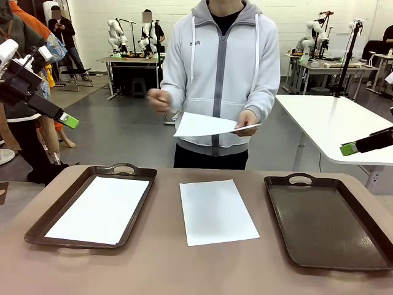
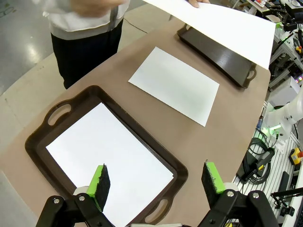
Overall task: Sort the A4 documents.
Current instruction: Receive the A4 Paper.
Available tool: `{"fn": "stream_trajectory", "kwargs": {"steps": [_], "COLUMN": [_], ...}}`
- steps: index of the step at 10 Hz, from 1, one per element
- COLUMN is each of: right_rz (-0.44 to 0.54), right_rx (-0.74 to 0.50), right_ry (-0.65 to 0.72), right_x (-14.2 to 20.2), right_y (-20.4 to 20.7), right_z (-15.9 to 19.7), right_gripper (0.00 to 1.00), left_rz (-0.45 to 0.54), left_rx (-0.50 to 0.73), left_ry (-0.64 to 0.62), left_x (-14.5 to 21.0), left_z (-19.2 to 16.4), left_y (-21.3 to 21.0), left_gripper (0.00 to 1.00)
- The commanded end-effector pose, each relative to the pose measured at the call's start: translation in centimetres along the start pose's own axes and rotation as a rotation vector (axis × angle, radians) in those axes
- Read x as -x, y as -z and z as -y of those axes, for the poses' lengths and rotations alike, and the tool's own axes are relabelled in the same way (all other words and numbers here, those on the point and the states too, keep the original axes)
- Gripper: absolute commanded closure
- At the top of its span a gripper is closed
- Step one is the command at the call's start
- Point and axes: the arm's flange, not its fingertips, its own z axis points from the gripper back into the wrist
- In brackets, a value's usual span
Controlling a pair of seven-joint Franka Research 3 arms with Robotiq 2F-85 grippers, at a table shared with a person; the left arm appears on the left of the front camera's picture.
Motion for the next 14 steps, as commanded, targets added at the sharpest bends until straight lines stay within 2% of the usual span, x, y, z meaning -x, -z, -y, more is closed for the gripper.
{"fn": "stream_trajectory", "kwargs": {"steps": [1, 14], "right_rz": [0.002, 0.002], "right_rx": [-0.008, -0.008], "right_ry": [0.002, 0.002], "right_x": [0.02, 0.02], "right_y": [0.2, 0.2], "right_z": [0.04, 0.04], "right_gripper": [0.0, 0.0], "left_rz": [-0.001, -0.001], "left_rx": [-0.005, -0.005], "left_ry": [0.007, 0.007], "left_x": [-0.04, -0.04], "left_z": [0.02, 0.02], "left_y": [-0.04, -0.04], "left_gripper": [0.0, 0.0]}}
